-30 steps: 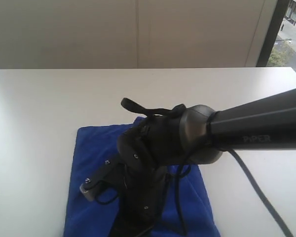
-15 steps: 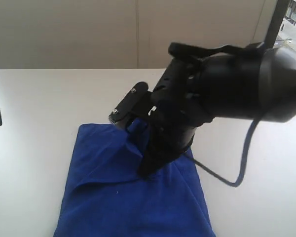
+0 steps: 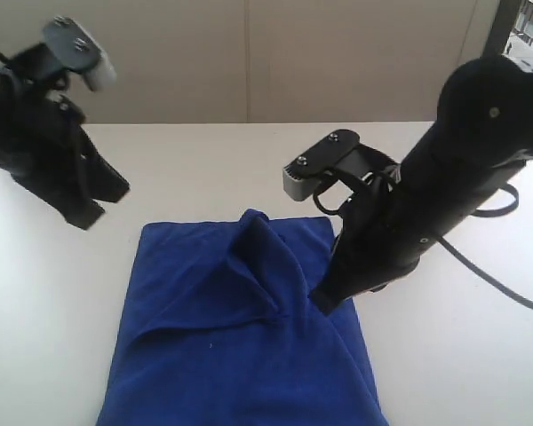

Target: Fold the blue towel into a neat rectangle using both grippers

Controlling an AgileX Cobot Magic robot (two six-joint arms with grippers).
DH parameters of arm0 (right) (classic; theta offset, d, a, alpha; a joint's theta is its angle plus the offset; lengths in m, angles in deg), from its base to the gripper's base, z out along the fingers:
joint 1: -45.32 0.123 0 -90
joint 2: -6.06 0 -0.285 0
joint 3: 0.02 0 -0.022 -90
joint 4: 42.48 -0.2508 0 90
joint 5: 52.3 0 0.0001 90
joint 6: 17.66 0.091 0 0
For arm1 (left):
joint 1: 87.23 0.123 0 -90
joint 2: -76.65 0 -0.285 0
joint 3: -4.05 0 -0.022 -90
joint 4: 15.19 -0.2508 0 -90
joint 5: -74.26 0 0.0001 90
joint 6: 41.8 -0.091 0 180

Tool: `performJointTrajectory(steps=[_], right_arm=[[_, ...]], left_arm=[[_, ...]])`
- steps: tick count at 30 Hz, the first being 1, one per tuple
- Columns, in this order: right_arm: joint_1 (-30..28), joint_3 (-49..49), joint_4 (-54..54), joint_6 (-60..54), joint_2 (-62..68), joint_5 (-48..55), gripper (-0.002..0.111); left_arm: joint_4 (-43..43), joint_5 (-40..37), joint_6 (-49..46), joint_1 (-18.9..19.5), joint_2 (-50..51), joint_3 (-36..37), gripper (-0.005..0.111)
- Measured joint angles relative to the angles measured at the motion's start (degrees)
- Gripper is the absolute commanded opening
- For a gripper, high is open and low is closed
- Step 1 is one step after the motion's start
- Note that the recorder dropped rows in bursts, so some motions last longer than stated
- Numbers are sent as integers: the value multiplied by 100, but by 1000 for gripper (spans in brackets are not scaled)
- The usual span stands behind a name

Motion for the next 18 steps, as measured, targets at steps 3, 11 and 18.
performJointTrajectory(steps=[3,11,18], right_arm=[[-141,365,-375,-78,0,-446,0],[-150,2369,-1526,-159,-8,-2657,0],[-5,2594,-1733,-181,-8,-3051,0]], left_arm=[[-917,13,781,-696,552,-264,0],[-940,1801,1192,-1990,2360,-387,29],[30,2207,1239,-2010,2981,-387,48]])
